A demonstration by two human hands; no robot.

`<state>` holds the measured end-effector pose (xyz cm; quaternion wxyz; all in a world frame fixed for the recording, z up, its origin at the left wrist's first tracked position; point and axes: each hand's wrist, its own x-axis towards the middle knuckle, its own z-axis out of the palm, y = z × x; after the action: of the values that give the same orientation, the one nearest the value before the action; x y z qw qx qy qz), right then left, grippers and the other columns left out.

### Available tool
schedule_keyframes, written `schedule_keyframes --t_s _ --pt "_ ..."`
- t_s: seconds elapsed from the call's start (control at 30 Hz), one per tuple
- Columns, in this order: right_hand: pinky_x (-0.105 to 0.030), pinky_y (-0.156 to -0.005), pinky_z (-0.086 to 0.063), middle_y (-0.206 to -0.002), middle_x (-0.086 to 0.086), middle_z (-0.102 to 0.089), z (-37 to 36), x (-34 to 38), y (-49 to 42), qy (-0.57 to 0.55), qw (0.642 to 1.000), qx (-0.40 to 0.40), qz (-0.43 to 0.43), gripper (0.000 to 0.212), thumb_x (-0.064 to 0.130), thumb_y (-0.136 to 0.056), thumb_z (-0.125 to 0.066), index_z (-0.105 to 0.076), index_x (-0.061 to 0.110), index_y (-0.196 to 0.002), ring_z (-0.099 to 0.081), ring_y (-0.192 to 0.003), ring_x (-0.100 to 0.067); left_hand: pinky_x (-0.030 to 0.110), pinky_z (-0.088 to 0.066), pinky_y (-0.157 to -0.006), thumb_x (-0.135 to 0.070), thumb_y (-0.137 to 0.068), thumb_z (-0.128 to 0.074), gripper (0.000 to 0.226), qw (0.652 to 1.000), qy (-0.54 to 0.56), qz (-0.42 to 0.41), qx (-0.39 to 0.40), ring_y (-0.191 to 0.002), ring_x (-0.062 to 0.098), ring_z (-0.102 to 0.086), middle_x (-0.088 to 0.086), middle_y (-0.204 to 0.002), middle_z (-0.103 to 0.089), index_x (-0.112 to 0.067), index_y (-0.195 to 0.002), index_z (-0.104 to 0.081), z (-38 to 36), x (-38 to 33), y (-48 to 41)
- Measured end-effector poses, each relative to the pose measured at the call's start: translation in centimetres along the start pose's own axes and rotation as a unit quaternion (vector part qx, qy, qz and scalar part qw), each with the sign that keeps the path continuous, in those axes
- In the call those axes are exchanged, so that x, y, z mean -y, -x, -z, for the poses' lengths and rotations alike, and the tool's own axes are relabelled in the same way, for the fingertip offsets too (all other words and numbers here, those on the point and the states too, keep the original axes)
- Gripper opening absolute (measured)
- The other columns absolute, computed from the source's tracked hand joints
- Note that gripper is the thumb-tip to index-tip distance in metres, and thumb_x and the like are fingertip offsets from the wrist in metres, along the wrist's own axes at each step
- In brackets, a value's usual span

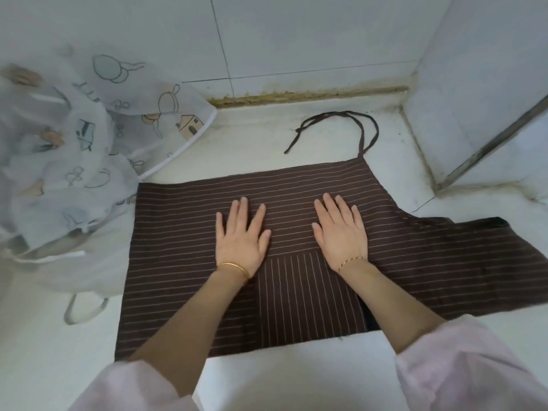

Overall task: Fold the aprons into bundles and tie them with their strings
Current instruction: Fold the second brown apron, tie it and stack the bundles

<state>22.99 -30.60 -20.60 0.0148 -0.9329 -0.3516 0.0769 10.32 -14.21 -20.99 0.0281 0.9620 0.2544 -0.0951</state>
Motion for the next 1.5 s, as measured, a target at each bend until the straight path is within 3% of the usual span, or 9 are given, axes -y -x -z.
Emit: schedule_keyframes --t_s 0.13,0.33,0.53,0.63,0.77,0.97,1.2,1.4,1.5 --pt "-0.051 -0.113 -0.026 -0.15 -0.01 -0.034 0.4 3.4 1.8 0.0 0.998 -0.054 0.013 0.049 0.033 -0.099 -0.029 -0.04 0.012 -0.142 -0.03 -0.14 -0.03 0.049 -0.016 -0.115 -0.046 -0.095 -0.016 0.059 0.99 0.054 0.08 -0.105 -0.14 0.031 -0.026 0.013 -0.152 -0.028 -0.021 -0.141 -0.041 0.2 2.3 2.8" --pt "-0.049 -0.118 -0.009 -0.158 0.0 -0.013 -1.2 4.5 3.4 0.011 0.999 0.016 0.039 0.058 0.049 -0.099 -0.016 -0.017 0.023 -0.15 -0.01 -0.146 -0.023 0.045 0.002 -0.119 -0.05 -0.098 -0.008 0.053 0.997 0.038 0.069 -0.007 -0.147 0.02 0.003 -0.001 -0.159 0.001 -0.037 -0.149 -0.003 -1.0 5.2 3.5" --pt "-0.042 -0.118 -0.005 -0.157 0.003 -0.019 -0.4 4.7 3.1 -0.093 0.995 0.007 0.03 0.05 0.041 -0.1 -0.028 -0.026 0.025 -0.148 -0.012 -0.145 -0.017 0.045 -0.004 -0.119 -0.044 -0.1 -0.02 0.055 0.983 0.049 0.174 -0.023 -0.146 0.026 -0.001 0.008 -0.159 -0.006 -0.024 -0.151 -0.016 0.4 10.0 3.8" --pt "-0.035 -0.119 -0.016 -0.151 0.0 -0.033 1.4 3.6 3.5 -0.234 0.97 -0.057 0.006 0.043 0.022 -0.099 -0.042 -0.04 0.018 -0.142 -0.025 -0.141 -0.016 0.042 -0.008 -0.12 -0.036 -0.101 -0.028 0.051 0.99 0.087 0.079 -0.083 -0.146 0.027 -0.008 0.012 -0.157 -0.014 -0.014 -0.147 -0.026 2.3 3.7 2.0" --pt "-0.034 -0.114 -0.027 -0.139 -0.008 -0.048 2.5 -1.2 6.1 -0.158 0.971 -0.155 -0.093 0.039 0.01 -0.092 -0.05 -0.052 0.01 -0.131 -0.041 -0.131 -0.022 0.04 -0.01 -0.119 -0.032 -0.101 -0.029 0.051 0.984 0.109 -0.128 -0.056 -0.145 0.027 -0.009 0.013 -0.157 -0.012 -0.011 -0.147 -0.025 3.6 -8.0 0.6" --pt "-0.042 -0.114 -0.027 -0.148 -0.011 -0.037 1.5 -10.3 10.0 -0.065 0.979 -0.055 -0.187 0.044 0.024 -0.095 -0.046 -0.043 0.011 -0.137 -0.032 -0.137 -0.027 0.039 -0.006 -0.119 -0.035 -0.102 -0.026 0.057 0.966 0.008 -0.259 0.0 -0.146 0.027 -0.002 0.014 -0.158 -0.003 -0.007 -0.15 -0.013 3.7 -20.6 -0.7" --pt "-0.042 -0.11 -0.027 -0.151 -0.006 -0.031 1.5 -17.0 11.9 -0.025 0.979 -0.026 -0.199 0.049 0.037 -0.098 -0.036 -0.033 0.018 -0.142 -0.028 -0.138 -0.026 0.051 0.001 -0.117 -0.051 -0.098 -0.009 0.061 0.954 -0.077 -0.283 0.056 -0.145 0.026 0.014 0.01 -0.157 0.017 -0.025 -0.15 0.008 1.0 -25.4 -0.5" --pt "-0.038 -0.085 -0.035 -0.115 -0.009 -0.056 4.4 -22.6 11.5 -0.073 0.934 -0.181 -0.299 0.031 0.012 -0.087 -0.046 -0.057 0.014 -0.116 -0.048 -0.105 -0.03 0.042 -0.033 -0.1 -0.048 -0.094 -0.027 0.051 0.948 -0.057 -0.292 -0.115 -0.116 0.027 -0.047 0.01 -0.127 -0.052 -0.014 -0.122 -0.053 3.0 -27.8 -1.5" --pt "-0.038 -0.082 -0.036 -0.103 -0.006 -0.059 5.6 -25.5 10.7 -0.074 0.928 -0.093 -0.353 0.024 0.018 -0.094 -0.037 -0.058 0.014 -0.105 -0.052 -0.098 -0.027 0.036 -0.035 -0.092 -0.041 -0.097 -0.036 0.039 0.952 0.052 -0.293 -0.074 -0.112 0.025 -0.045 0.006 -0.119 -0.053 -0.014 -0.116 -0.056 4.6 -33.1 -2.9"
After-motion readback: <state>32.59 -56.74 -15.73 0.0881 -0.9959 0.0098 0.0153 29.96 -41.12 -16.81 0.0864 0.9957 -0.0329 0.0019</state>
